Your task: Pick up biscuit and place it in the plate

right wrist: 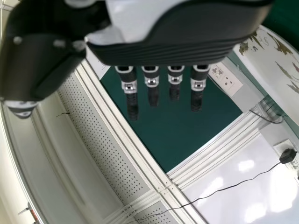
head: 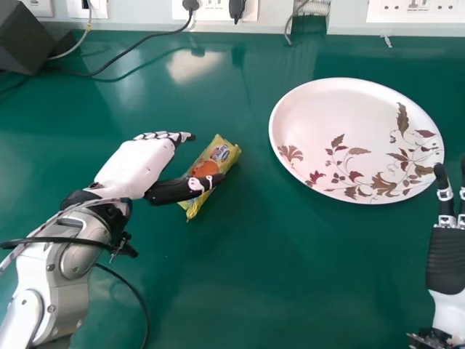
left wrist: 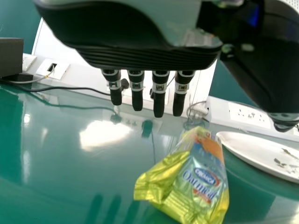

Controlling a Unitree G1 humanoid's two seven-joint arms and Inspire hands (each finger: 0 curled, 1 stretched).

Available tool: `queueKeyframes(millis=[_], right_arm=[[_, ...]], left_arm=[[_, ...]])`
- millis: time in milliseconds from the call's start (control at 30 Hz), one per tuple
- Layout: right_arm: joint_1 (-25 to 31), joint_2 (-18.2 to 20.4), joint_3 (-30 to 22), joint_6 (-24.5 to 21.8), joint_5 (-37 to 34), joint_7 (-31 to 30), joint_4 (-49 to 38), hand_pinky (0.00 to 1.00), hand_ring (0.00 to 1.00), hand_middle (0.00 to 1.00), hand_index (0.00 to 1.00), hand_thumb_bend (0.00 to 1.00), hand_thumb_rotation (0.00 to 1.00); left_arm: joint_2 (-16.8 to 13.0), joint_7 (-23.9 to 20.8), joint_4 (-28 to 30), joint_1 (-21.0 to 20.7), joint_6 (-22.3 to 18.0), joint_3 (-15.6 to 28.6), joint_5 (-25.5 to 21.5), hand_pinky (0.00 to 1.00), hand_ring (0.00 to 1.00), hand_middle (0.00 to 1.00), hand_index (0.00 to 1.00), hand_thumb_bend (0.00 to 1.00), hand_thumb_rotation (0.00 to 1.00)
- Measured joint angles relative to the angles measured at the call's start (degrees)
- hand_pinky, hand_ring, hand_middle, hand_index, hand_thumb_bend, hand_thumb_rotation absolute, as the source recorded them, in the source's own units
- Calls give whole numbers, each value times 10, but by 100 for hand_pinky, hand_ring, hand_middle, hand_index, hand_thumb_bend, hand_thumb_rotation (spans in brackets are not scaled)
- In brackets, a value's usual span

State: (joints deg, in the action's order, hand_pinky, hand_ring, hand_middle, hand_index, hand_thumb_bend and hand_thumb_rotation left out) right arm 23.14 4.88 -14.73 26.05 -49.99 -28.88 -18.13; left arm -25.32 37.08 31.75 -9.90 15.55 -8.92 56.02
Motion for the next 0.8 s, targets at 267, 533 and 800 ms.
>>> queueKeyframes(millis=[267,533,800], right_arm=[[0,0,3,0,0,0,-2,73,97,96,85,100,31],[0,0,5,0,-1,0,-4,72,96,96,84,98,28],[1,0,9,0,-1,0,-7,72,96,96,83,98,26]], left_arm=[[-1,8,-23,-10,0,-12,12,100,100,95,94,100,62],[-2,19,-49,-26,-1,-27,18,100,99,95,93,100,62],[-3,25,-71,-36,-2,-39,20,100,100,95,94,100,63]])
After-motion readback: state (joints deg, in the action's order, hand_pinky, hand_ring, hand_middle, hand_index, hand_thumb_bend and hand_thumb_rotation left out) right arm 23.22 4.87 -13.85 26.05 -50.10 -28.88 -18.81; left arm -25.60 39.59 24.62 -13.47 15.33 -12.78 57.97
